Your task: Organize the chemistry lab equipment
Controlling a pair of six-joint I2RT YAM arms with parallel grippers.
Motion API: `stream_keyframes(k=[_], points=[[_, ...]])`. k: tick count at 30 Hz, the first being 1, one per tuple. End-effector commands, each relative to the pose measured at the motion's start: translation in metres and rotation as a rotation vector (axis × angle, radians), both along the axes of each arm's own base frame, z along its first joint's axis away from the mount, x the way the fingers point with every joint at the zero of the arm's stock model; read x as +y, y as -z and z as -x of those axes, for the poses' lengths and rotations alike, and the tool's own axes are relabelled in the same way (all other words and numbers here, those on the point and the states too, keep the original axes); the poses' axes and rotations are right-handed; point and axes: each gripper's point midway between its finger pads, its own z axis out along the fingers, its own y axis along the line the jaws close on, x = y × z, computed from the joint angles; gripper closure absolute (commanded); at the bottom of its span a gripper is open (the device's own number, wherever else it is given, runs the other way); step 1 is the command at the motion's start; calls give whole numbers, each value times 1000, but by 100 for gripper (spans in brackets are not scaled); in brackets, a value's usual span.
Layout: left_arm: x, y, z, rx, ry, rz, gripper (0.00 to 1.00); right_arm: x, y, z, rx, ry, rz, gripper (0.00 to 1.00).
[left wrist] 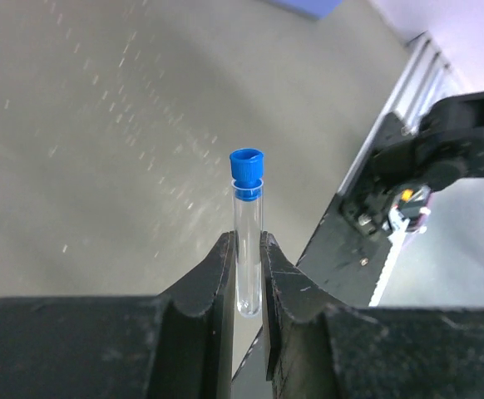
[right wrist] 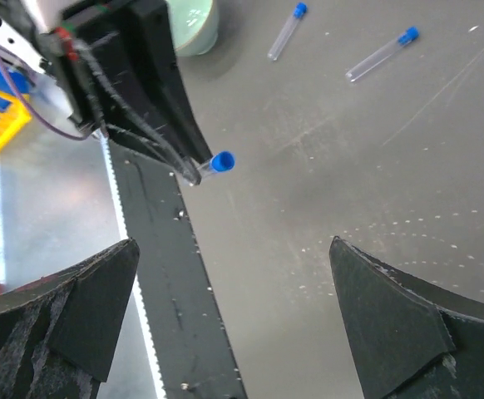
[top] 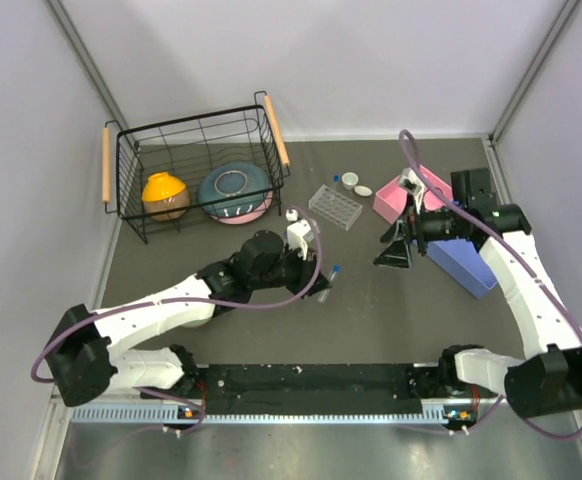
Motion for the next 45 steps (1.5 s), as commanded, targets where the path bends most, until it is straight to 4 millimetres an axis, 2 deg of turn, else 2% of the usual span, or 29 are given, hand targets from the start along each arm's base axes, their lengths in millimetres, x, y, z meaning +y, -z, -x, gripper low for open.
stream_keyframes(k=[1, 5, 8, 13, 20, 23, 24, 26, 27, 30, 32, 35, 36, 37, 39, 40, 42, 43, 45], points=[[-31, -69, -8, -162, 26, 145, 96, 16, -15, 7, 143, -32, -61, 1], [-45, -78, -4, -174, 49, 152, 96, 26, -6, 14, 204, -61, -75, 2], [-53, -81, -2, -182, 61, 152, 96, 28, -5, 15, 234, -63, -87, 7], [-66, -87, 0, -200, 79, 150, 96, 36, -3, 20, 277, -92, -101, 20], [-74, -91, 1, -215, 83, 141, 96, 42, 12, 18, 320, -97, -64, 35], [-74, -89, -1, -216, 75, 134, 96, 43, 14, 18, 324, -102, -62, 47], [-74, -89, -1, -217, 72, 134, 96, 43, 14, 18, 326, -103, -63, 58], [-74, -83, -2, -214, 66, 121, 96, 43, 15, 17, 331, -102, -63, 70], [-73, -83, -4, -216, 61, 118, 96, 43, 15, 17, 332, -102, -61, 81], [-72, -77, -6, -213, 46, 104, 96, 44, 16, 17, 338, -106, -63, 96], [-71, -77, -7, -215, 40, 102, 96, 44, 16, 16, 335, -108, -63, 100], [-69, -73, -8, -218, 25, 92, 93, 43, 17, 13, 320, -100, -51, 100], [-67, -72, -9, -218, 20, 86, 91, 43, 17, 11, 314, -96, -45, 100], [-66, -72, -9, -222, 18, 87, 75, 42, 17, 7, 299, -85, -32, 100], [-61, -66, -8, -219, 10, 78, 57, 41, 18, 1, 276, -71, -10, 100], [-56, -70, -10, -229, -12, 84, 40, 40, 19, -7, 249, -53, 16, 100], [-46, -61, -11, -221, -50, 69, 30, 37, 22, -17, 206, -38, 55, 100], [-35, -64, -17, -239, -113, 65, 25, 34, 25, -30, 175, -10, 95, 100], [-21, -54, -18, -235, -154, 41, 20, 30, 29, -47, 111, 6, 145, 100]])
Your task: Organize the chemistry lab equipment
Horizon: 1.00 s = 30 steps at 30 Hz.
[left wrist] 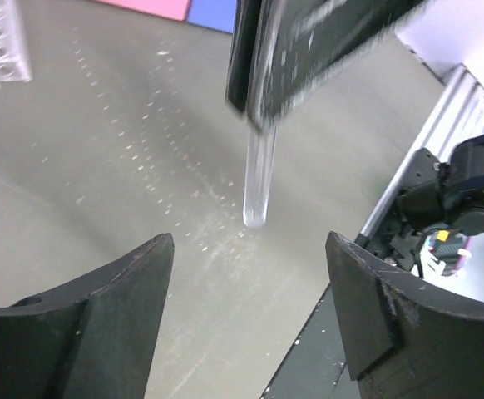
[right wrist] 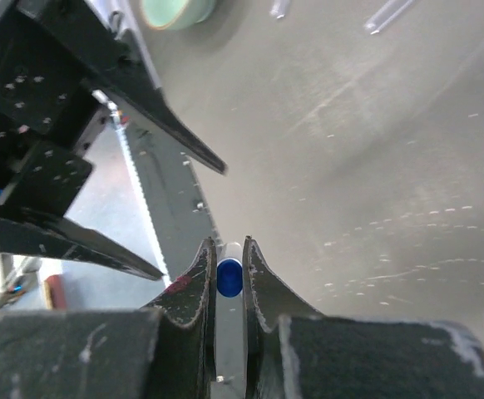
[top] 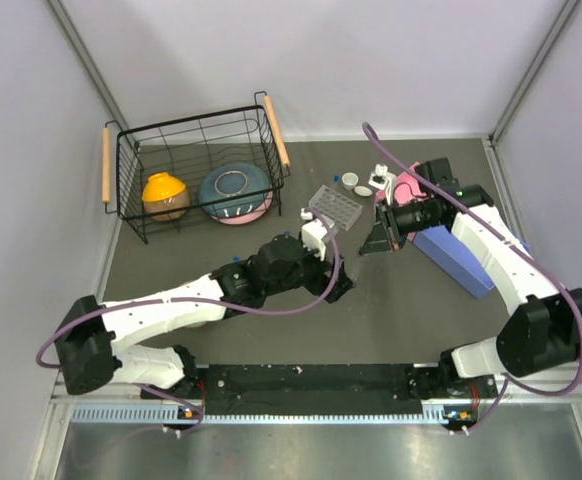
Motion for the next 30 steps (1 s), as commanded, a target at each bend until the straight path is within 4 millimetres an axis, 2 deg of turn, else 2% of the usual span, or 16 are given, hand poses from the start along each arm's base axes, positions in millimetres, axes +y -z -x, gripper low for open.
stream_keyframes(k=[1, 3, 4, 5, 6, 7, 8, 10, 12, 15, 17, 18, 19, 21, 26, 30], points=[[37, -15, -15, -58, -167, 29, 19, -7, -6, -52, -235, 31, 131, 100], [57, -2, -18, -46, -219, -20, 18, -7, 2, -72, -253, 37, 169, 100], [68, -6, -18, -53, -247, -20, 17, -7, -5, -88, -304, 56, 183, 100], [84, 7, -22, -49, -303, -76, 15, -5, 2, -100, -299, 62, 200, 100], [96, 10, -25, -49, -339, -91, 13, -5, 2, -111, -315, 74, 210, 100], [106, 5, -26, -59, -369, -86, 12, -5, -6, -126, -357, 93, 224, 100], [123, 18, -27, -54, -416, -134, 10, -4, -7, -138, -381, 103, 229, 100], [146, 18, -33, -56, -481, -136, 8, -1, -7, -165, -405, 128, 250, 100], [169, 30, -38, -31, -540, -162, 8, 5, -8, -192, -426, 150, 254, 99], [195, 35, -42, -15, -593, -150, 7, 11, -5, -223, -447, 172, 270, 99], [204, 41, -44, -8, -612, -156, 8, 14, 0, -236, -455, 180, 290, 99], [211, 40, -46, -7, -634, -151, 7, 16, -6, -244, -477, 186, 285, 99], [213, 42, -46, -1, -642, -150, 7, 17, 7, -251, -462, 186, 302, 99], [214, 43, -48, 1, -645, -143, 7, 21, 9, -259, -482, 180, 310, 99], [214, 49, -49, 16, -649, -165, 7, 27, 29, -275, -485, 166, 331, 98], [214, 51, -50, 23, -648, -170, 8, 29, 32, -289, -507, 179, 338, 98]])
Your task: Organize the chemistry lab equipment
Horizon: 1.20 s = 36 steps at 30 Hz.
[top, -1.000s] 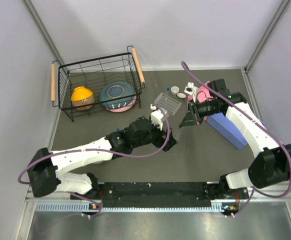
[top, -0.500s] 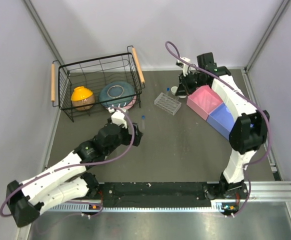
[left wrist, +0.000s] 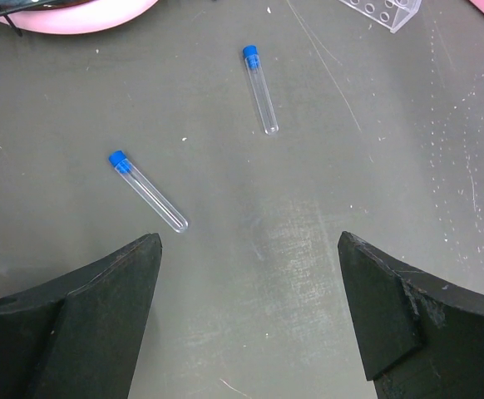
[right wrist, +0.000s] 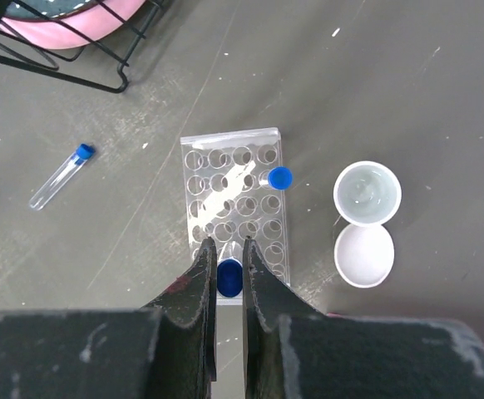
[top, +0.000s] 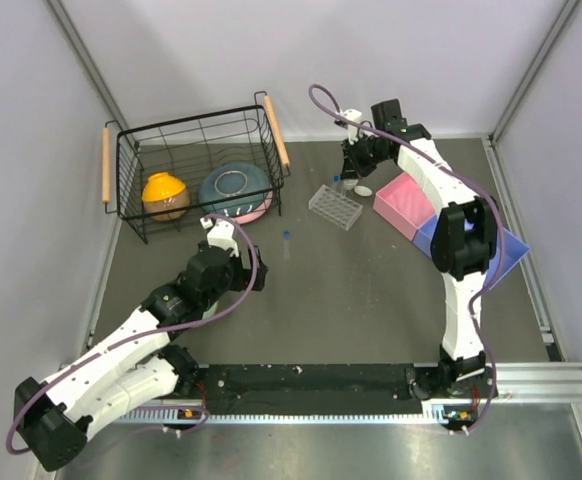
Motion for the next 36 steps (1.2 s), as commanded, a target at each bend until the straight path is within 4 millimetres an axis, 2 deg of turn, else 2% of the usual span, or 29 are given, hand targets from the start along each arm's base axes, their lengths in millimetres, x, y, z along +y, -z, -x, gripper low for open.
stream_keyframes(k=[1, 8, 12, 20, 36], points=[[-1, 0, -2, 1, 1, 12, 8, 9, -20, -24, -114, -6, -7, 98], [0, -1, -2, 1, -5, 16, 8, 13, -10, -41, -135, 20, -10, 97], [0, 0, -2, 6, -7, 17, 8, 17, 3, -44, -115, 16, -9, 97], [-1, 4, -1, 19, -6, 20, 8, 20, 11, -50, -112, 21, -12, 96], [2, 6, -1, 21, -11, 18, 8, 25, 37, -41, -59, 3, 4, 95]])
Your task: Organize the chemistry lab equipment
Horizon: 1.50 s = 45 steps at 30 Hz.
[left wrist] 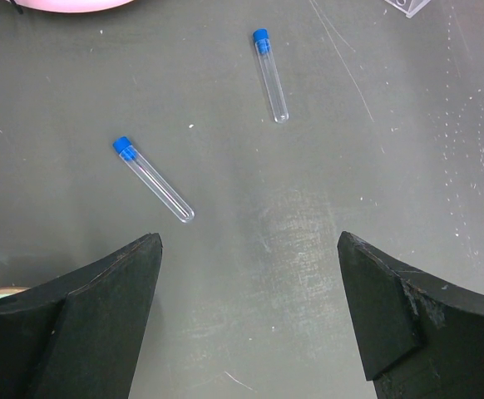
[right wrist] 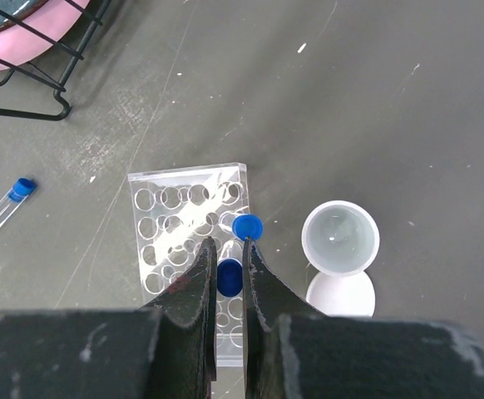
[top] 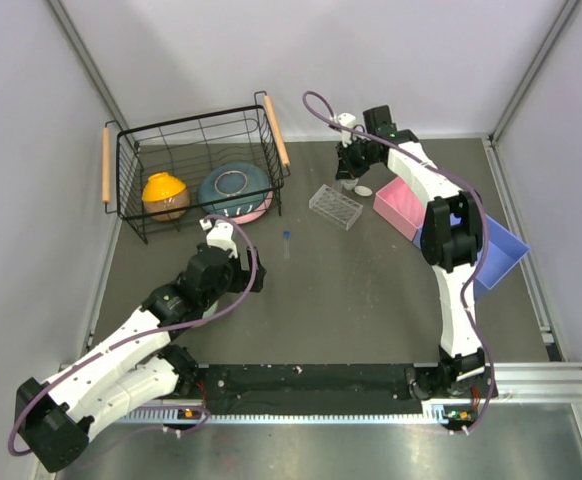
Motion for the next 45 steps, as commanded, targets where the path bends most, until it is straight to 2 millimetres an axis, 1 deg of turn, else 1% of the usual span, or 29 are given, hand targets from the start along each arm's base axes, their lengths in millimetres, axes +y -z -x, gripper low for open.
stream_keyframes(k=[1, 2, 8, 12, 17, 18, 20, 23, 24, 26, 27, 28, 29, 30, 31, 32, 33, 34, 35, 36, 37, 38, 39, 40, 41, 42, 43, 44, 45], points=[[-2, -5, -3, -19, -4, 28, 8, 17, -6, -3, -40, -31, -16, 94], [-1, -5, -3, -18, -6, 27, 8, 17, -1, -2, -32, -33, -12, 94], [-1, -5, -2, -19, -5, 30, 8, 15, 5, 3, -19, -41, -1, 87], [-1, -6, -1, -21, -4, 36, 8, 12, 4, 5, -20, -40, 8, 81], [-1, -10, -1, -30, -3, 44, 8, 10, -1, 9, -28, -44, 12, 78], [-1, -10, -1, -27, -1, 46, 8, 10, -6, 9, -38, -44, 11, 76], [-2, -12, 0, -31, 0, 54, 8, 8, -8, 11, -40, -44, 12, 72], [-1, -15, 1, -35, 3, 63, 8, 7, -18, 15, -56, -46, 11, 64], [-2, -17, 2, -36, 4, 66, 8, 6, -26, 16, -70, -44, 9, 59], [-2, -19, 2, -38, 7, 73, 8, 5, -32, 18, -82, -44, 10, 55], [-2, -20, 3, -38, 10, 77, 7, 4, -36, 18, -90, -41, 11, 50], [-4, -20, 4, -31, 21, 85, 7, 3, -47, 21, -110, -43, 9, 48], [-6, -21, 5, -29, 26, 91, 7, 1, -52, 22, -119, -37, 12, 45], [-7, -20, 6, -23, 33, 94, 7, -1, -58, 23, -131, -34, 13, 39], [-9, -19, 8, -13, 37, 105, 7, -3, -67, 28, -148, -35, 15, 36], [-9, -18, 8, -9, 37, 109, 7, -5, -74, 31, -160, -30, 17, 27], [-9, -17, 9, 2, 29, 118, 6, -7, -79, 35, -169, -33, 17, 24], [-8, -16, 9, 9, 23, 119, 5, -9, -73, 43, -155, -41, 28, 21], [-7, -13, 10, 22, 15, 114, 4, -13, -94, 52, -189, -44, 16, 18], [-6, -12, 10, 31, 5, 120, 3, -14, -97, 59, -195, -53, 15, 16], [-5, -11, 10, 35, -4, 121, 2, -16, -92, 72, -177, -74, 14, 14], [-5, -9, 10, 45, -10, 121, 1, -19, -111, 85, -212, -84, -1, 11], [-4, -8, 10, 52, -23, 128, 1, -21, -117, 95, -224, -96, -7, 10], [-3, -5, 10, 64, -29, 128, 1, -22, -108, 110, -200, -123, -10, 9], [-3, -4, 10, 70, -36, 129, 1, -26, -128, 126, -245, -134, -26, 6], [-2, 0, 10, 90, -55, 135, 1, -28, -131, 135, -256, -144, -30, 4], [-2, 6, 10, 111, -60, 127, 1, -31, -118, 151, -232, -165, -25, 2], [-3, 9, 10, 128, -58, 127, 1, -34, -122, 160, -253, -172, -29, 1], [-4, 14, 9, 152, -64, 121, 1, -41, -121, 180, -268, -185, -25, 1]])
